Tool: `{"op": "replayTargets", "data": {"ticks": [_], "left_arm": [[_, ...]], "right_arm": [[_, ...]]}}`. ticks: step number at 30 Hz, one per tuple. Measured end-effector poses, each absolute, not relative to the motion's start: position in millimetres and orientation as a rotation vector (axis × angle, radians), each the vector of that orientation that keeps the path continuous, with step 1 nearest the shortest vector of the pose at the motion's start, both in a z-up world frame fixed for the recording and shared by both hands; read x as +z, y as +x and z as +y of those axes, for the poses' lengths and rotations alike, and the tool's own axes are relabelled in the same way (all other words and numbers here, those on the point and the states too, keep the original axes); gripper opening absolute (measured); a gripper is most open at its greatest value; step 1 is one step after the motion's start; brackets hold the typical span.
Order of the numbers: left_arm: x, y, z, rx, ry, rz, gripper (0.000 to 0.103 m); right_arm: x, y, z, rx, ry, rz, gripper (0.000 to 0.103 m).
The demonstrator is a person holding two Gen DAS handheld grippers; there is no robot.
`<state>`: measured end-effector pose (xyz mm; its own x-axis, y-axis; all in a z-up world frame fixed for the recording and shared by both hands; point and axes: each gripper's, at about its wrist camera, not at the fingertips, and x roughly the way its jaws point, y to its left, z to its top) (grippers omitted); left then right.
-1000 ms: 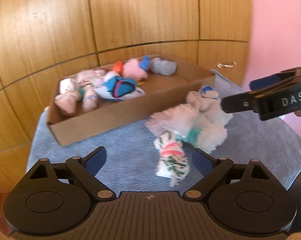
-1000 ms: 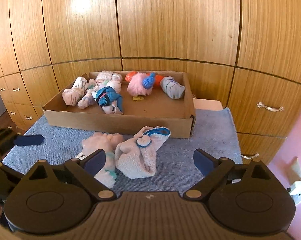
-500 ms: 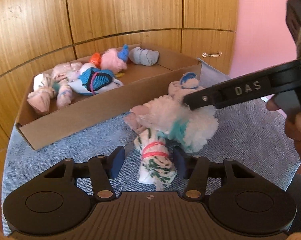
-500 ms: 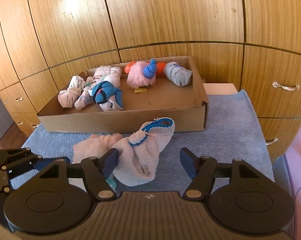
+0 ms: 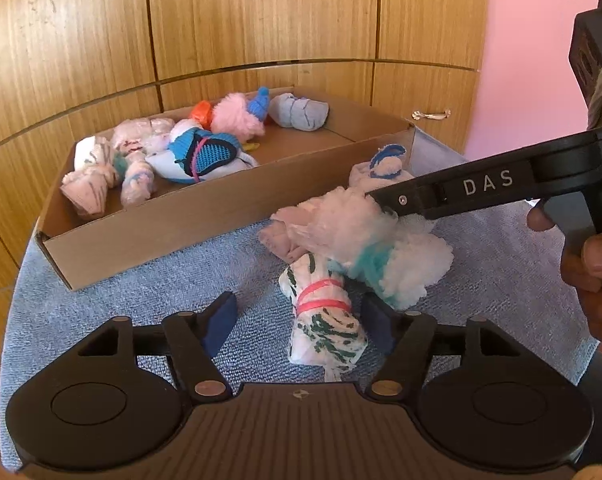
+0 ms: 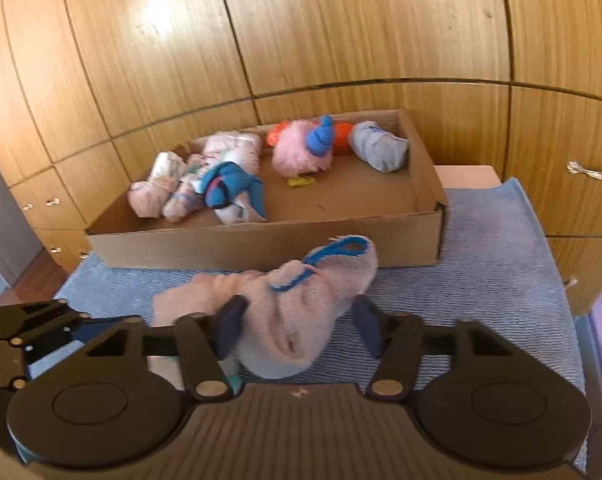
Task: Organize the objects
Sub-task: 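Grasp a white pink-banded sock with the left tool while the right grasps a pink sock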
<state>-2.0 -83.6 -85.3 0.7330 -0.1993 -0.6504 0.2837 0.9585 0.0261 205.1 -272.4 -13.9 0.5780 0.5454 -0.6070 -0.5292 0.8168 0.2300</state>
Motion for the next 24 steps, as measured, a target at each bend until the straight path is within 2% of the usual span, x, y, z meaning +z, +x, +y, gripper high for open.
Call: {"op": "replayTargets", "data": {"ticks": [3, 7, 13, 16, 17, 19, 21, 24], "left_arm": [[-83.4, -3.9, -82.3, -0.288, 0.128, 0.7, 0.063], [-82.2, -8.2, -79.5, -0.301, 0.142, 0.698, 0.058], [-82.3, -16.2, -75.0, -0.289, 0.135, 0.687, 0.059], [-82.0, -11.6, -77.3, -0.278, 0.129, 0.697, 0.066], [-81.3, -10.6, -76.9, -0.271, 0.127, 0.699, 0.067], [-81.0, -8.7, -77.9, -0.265, 0.13, 0.699, 0.068], [-81.0, -8.1, -79.6, -0.264, 0.133, 0.7, 0.069], [-81.4, -6.6, -84.4, -0.269, 0.147, 0.697, 0.068]], "right_arm": [[-9.5, 195.2, -281.8, 0.628, 0.022, 0.696, 0.038], [-7.3, 178.7, -308.7, 0.605, 0.04, 0.697, 0.038], [-16.3, 153.5, -325.2, 0.627, -0.007, 0.719, 0.039], [-17.2, 150.9, -320.7, 0.605, -0.021, 0.707, 0.047], [-16.7, 150.2, -317.8, 0.594, -0.033, 0.699, 0.054], [-15.5, 148.4, -312.5, 0.58, -0.049, 0.681, 0.059], [-15.6, 146.8, -306.7, 0.57, -0.063, 0.666, 0.069], [-19.8, 146.4, -294.9, 0.545, -0.112, 0.645, 0.073]]}}
